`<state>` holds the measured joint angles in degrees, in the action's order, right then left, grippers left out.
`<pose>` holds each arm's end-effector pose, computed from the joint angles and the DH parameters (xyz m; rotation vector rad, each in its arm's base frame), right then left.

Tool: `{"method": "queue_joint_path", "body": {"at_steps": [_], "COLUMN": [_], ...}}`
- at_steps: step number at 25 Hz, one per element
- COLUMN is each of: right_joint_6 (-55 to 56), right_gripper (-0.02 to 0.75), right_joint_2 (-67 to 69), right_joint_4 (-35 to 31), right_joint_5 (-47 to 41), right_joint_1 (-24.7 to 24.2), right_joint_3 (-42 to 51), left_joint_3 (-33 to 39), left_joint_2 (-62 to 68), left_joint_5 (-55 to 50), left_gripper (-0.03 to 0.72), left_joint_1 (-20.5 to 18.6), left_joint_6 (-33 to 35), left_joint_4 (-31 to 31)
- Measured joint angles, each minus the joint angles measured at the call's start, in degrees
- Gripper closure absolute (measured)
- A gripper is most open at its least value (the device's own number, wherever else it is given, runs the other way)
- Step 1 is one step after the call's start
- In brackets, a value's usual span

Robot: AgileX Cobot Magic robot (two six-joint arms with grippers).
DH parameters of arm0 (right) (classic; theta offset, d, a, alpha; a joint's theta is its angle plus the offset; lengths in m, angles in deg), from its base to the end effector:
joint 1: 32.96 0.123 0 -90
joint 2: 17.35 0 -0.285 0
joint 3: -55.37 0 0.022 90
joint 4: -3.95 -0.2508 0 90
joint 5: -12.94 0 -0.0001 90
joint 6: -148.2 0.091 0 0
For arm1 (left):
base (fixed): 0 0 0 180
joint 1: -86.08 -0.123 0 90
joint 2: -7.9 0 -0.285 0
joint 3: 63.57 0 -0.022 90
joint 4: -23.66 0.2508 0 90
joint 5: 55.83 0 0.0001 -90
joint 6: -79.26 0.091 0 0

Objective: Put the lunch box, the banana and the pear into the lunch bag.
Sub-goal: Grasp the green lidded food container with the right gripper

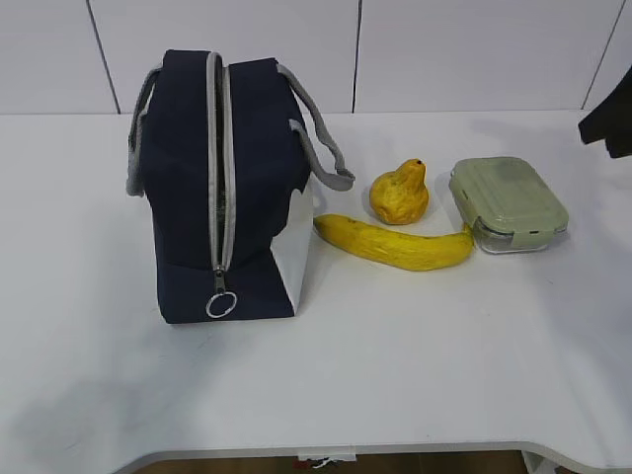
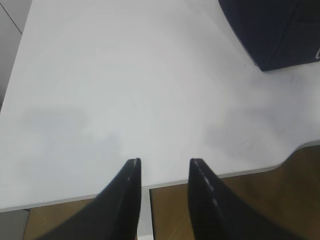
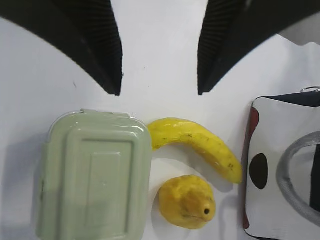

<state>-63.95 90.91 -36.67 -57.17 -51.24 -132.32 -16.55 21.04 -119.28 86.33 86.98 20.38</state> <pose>0.3577 -0.0595 0.2997 -0.0621 2.6083 0.7516 0.0047 -0.0047 0.2813 0.1518 2.1505 0.0054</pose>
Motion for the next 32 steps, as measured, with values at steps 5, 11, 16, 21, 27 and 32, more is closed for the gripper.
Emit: {"method": "queue_joint_path", "body": {"at_steps": [5,11,16,21,27,32], "right_joint_6": [-0.99,-1.13,-1.17,-1.17,-1.17,-0.95], "right_gripper": [0.340,0.340,0.341,0.341,0.340,0.201], "right_joint_2": [5.99,12.19,16.59,17.77,17.77,17.92], "right_joint_4": [-0.14,-0.14,-0.23,-0.23,-0.23,-0.23], "right_joint_5": [0.00,0.10,0.20,0.20,0.20,0.20], "right_joint_1": [0.00,0.00,0.00,0.00,0.00,0.00], "right_joint_3": [-1.85,-6.98,-12.05,-13.71,-14.18,-14.18], "left_joint_3": [0.00,0.00,0.00,0.00,0.00,0.00], "left_joint_2": [0.00,0.00,0.00,0.00,0.00,0.00], "left_joint_5": [0.00,0.00,0.00,0.00,0.00,0.00], "left_gripper": [0.444,0.444,0.444,0.444,0.444,0.444], "left_joint_1": [0.22,0.22,0.22,0.44,0.44,0.44], "left_joint_6": [0.00,0.00,0.00,0.00,0.00,0.00], "left_joint_4": [0.00,0.00,0.00,0.00,0.00,0.00]}}
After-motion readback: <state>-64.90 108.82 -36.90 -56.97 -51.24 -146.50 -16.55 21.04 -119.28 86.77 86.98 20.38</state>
